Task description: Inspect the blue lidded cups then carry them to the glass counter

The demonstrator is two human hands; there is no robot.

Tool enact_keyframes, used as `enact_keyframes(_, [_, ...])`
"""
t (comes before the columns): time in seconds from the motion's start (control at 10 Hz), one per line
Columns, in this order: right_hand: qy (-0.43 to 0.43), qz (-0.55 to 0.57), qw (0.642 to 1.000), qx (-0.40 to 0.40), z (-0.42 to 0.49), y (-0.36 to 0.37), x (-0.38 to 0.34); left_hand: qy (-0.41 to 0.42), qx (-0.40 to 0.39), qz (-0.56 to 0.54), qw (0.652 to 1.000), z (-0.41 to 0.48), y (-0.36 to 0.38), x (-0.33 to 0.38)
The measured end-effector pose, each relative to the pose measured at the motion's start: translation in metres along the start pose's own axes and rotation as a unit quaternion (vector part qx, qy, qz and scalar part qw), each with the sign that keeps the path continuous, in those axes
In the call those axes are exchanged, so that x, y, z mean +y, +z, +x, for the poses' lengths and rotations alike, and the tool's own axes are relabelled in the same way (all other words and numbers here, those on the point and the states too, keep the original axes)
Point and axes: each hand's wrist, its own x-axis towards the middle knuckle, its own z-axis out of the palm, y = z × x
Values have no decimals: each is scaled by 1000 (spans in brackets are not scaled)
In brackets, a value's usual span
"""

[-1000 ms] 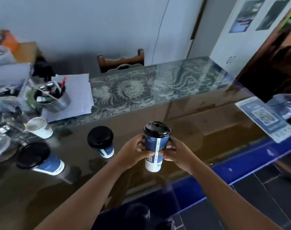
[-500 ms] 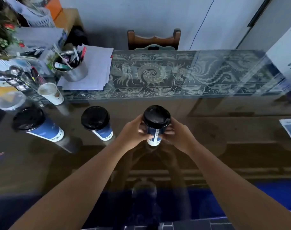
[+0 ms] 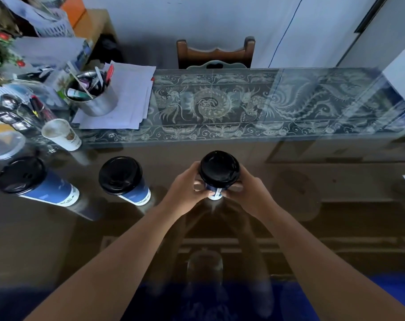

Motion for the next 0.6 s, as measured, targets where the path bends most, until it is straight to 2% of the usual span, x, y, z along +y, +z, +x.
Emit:
enact_keyframes(0.4, [-11, -8, 1000, -9, 5, 2, 11, -1, 14, 5, 1000, 0, 9, -9])
enact_keyframes(0.6, [23, 30, 999, -37, 6, 5, 15, -17, 4, 12, 1000, 1, 12, -16])
